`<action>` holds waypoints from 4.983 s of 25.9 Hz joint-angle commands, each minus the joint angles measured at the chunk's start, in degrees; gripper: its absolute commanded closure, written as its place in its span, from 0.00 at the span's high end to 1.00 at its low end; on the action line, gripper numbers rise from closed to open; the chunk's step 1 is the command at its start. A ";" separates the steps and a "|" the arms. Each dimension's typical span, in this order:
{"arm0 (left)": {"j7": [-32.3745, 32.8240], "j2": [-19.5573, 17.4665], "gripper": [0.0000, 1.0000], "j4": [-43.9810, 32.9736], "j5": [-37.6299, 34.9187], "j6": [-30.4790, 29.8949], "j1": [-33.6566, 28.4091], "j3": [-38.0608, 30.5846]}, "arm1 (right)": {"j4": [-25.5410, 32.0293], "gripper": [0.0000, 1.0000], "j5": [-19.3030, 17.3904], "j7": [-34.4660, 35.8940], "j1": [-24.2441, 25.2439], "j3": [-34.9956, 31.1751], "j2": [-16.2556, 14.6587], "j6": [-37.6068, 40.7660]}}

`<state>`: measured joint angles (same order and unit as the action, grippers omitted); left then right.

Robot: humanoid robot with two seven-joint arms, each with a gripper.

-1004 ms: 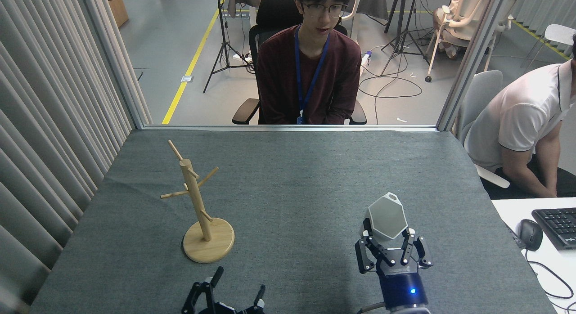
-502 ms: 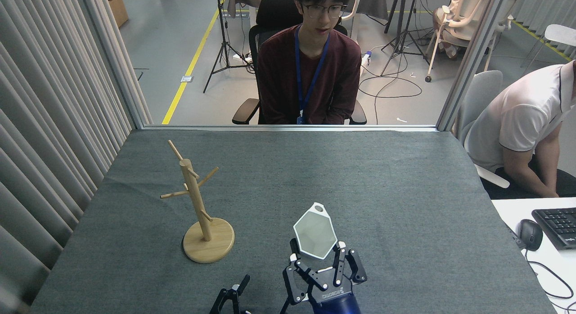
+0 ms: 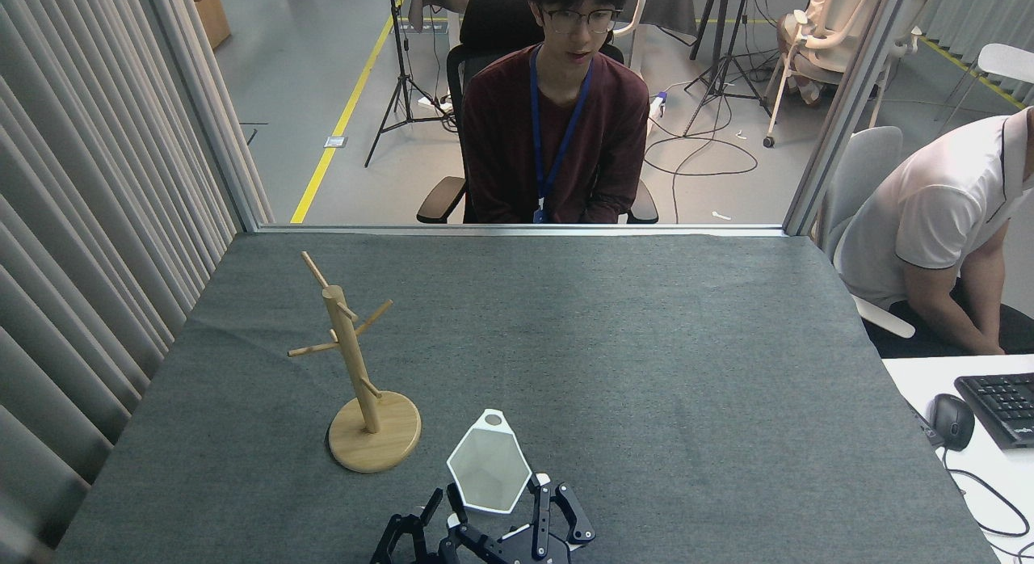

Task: Hang cup on storage rack

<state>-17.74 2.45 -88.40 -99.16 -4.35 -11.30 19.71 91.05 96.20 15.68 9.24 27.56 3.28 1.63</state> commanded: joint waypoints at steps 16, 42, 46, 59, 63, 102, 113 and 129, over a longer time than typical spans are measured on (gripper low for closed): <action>-0.27 -0.08 0.95 -0.02 0.02 1.36 0.31 -0.11 | -0.52 0.58 1.36 -0.21 2.37 3.11 -0.90 -0.67; -2.21 -0.78 0.57 -0.02 0.10 1.36 0.84 -0.11 | 7.65 0.99 -2.24 6.91 0.52 -1.90 -0.02 -3.48; -2.30 -0.78 0.57 -0.02 0.10 1.45 0.84 -0.20 | 6.51 0.99 -13.14 6.03 -2.03 -12.00 0.50 -5.41; -2.30 -0.78 0.57 0.07 0.28 7.43 1.46 -0.81 | -1.67 0.99 -12.62 2.69 1.93 -21.15 -4.95 -5.15; -3.44 -1.31 0.57 0.07 0.28 9.19 0.93 -3.71 | -2.37 0.99 -9.10 2.69 2.72 -21.15 -5.30 -5.15; -3.88 0.62 0.56 21.25 -20.99 29.75 20.26 -20.06 | -4.22 0.99 -8.92 2.34 1.58 -21.15 -6.79 -4.88; -5.37 0.54 0.99 23.09 -20.64 27.73 19.30 -16.81 | -6.24 0.99 -8.92 2.43 1.31 -24.22 -6.70 -4.18; 1.40 -3.95 1.00 -2.66 6.61 2.24 1.63 -19.71 | -5.27 0.99 -8.84 2.34 1.49 -24.31 -6.88 -2.60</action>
<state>-20.34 -0.22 -84.60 -102.40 5.39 -6.23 0.80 85.44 87.32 18.31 10.65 3.26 -3.53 -1.36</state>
